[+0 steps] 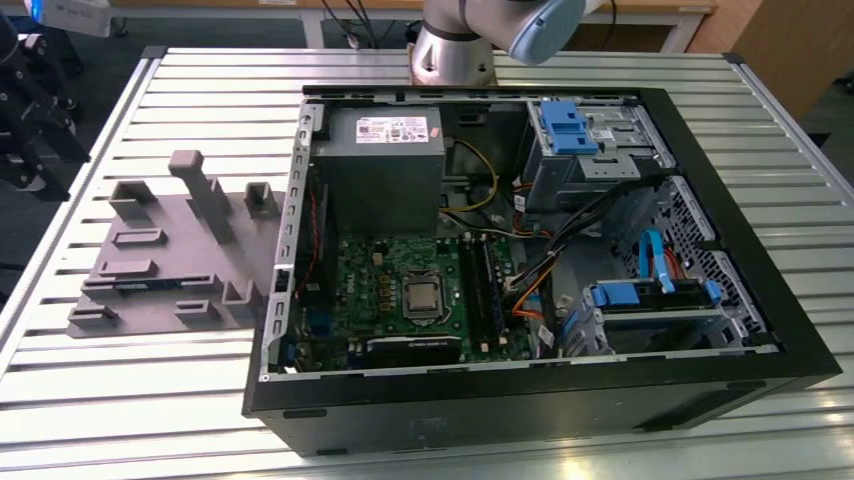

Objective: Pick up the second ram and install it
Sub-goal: 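Pick up the second ram and move it above second insertion slot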

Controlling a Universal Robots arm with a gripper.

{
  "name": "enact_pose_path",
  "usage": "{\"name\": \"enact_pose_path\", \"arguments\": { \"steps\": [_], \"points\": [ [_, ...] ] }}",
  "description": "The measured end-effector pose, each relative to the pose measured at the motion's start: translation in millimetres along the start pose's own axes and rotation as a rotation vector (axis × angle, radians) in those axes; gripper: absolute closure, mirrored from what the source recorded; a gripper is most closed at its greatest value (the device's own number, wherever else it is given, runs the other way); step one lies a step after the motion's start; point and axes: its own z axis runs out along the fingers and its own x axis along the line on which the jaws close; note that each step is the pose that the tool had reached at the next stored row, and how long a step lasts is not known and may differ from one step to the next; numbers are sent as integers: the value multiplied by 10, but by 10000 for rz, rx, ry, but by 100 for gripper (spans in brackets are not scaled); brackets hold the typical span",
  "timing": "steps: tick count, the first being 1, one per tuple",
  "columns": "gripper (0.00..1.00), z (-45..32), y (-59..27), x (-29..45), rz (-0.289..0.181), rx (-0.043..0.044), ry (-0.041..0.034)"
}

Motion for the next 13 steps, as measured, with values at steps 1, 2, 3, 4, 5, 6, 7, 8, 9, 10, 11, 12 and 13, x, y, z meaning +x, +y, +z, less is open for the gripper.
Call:
{"name": "enact_pose_path", "arguments": {
  "steps": [1,2,3,4,5,6,7,8,9,10,11,12,13],
  "points": [
    [47,4,-1,0,0,-1,1],
    [47,5,0,0,1,-3,2],
    [47,6,0,0,0,-2,2],
    [47,7,0,0,0,-2,1],
    [47,8,-1,0,0,0,0],
    [47,8,0,0,0,0,0],
    [47,9,0,0,0,0,0],
    [47,9,0,0,0,0,0],
    [47,9,0,0,0,0,0],
    [47,10,-1,0,0,0,0],
    [47,11,-1,0,-1,1,-1],
    [47,15,-1,0,0,2,-1],
    [47,19,-1,1,-1,3,-2]
  ]
}}
